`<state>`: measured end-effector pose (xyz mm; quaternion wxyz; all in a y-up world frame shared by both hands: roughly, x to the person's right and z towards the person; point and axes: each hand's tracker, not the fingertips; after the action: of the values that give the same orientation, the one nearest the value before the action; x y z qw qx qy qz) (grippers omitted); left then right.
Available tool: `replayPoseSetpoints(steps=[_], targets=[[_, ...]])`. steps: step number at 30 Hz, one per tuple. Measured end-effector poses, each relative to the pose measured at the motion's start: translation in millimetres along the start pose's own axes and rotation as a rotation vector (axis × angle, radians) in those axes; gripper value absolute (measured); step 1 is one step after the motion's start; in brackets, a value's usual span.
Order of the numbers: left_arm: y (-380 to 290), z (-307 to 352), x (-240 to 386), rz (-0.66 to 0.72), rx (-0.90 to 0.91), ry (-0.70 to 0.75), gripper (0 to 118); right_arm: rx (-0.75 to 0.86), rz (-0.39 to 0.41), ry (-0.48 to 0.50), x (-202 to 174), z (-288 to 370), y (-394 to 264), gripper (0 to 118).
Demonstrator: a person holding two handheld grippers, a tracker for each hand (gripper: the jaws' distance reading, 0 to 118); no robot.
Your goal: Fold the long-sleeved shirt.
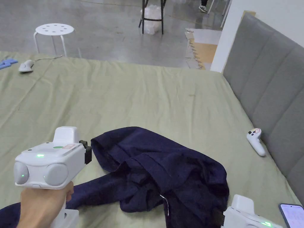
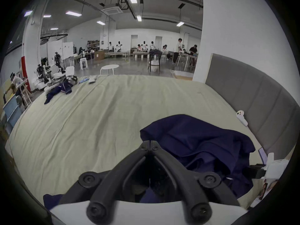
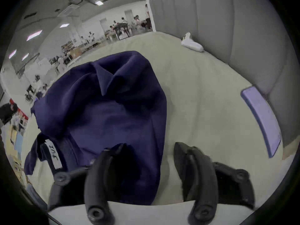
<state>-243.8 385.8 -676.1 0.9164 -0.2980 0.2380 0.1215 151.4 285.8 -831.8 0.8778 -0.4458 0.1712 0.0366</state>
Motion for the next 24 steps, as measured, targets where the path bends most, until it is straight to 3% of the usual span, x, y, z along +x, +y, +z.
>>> replayPoseSetpoints(steps=[1, 2, 3, 4, 6, 9, 15, 16, 17, 18, 19, 22, 24], targets=[[1, -10, -1, 0.006, -0.005, 0.007, 21, 0.033, 0.002, -0.019, 2, 0, 2, 5], [3, -20, -1, 0.009, -0.009, 0.008, 59, 0.023, -0.042, 0.014, 7, -1, 4, 4], [7, -32, -2, 0.007, -0.034, 0.013, 59, -0.012, -0.091, 0.057, 10, -4, 4, 4], [13, -48, -3, 0.026, -0.083, 0.001, 70, -0.013, -0.106, 0.061, 18, -8, 2, 4], [22, -70, -1, 0.048, -0.076, -0.029, 110, 0.001, -0.087, 0.074, 21, -6, 0, 4], [38, -120, 10, 0.011, -0.152, -0.035, 108, 0.011, -0.054, 0.080, 22, -6, -2, 4], [31, -192, 19, -0.047, -0.322, 0.037, 107, -0.003, -0.066, 0.101, 32, -15, -3, 4], [27, -191, 16, -0.037, -0.318, 0.016, 91, -0.006, -0.067, 0.109, 33, -14, -2, 4], [28, -181, 10, 0.010, -0.291, -0.012, 37, -0.009, -0.071, 0.115, 34, -13, -1, 4], [26, -172, 1, 0.111, -0.263, -0.049, 10, -0.010, -0.069, 0.119, 35, -10, 0, 4], [23, -161, -3, 0.162, -0.212, -0.047, 9, 0.003, -0.070, 0.128, 35, -4, 2, 4], [27, -122, -6, 0.071, -0.189, -0.070, 8, 0.100, -0.052, 0.169, 32, 18, 10, 4], [38, -97, -17, 0.150, -0.152, -0.128, 8, 0.159, -0.062, 0.202, 28, 42, 21, 4]])
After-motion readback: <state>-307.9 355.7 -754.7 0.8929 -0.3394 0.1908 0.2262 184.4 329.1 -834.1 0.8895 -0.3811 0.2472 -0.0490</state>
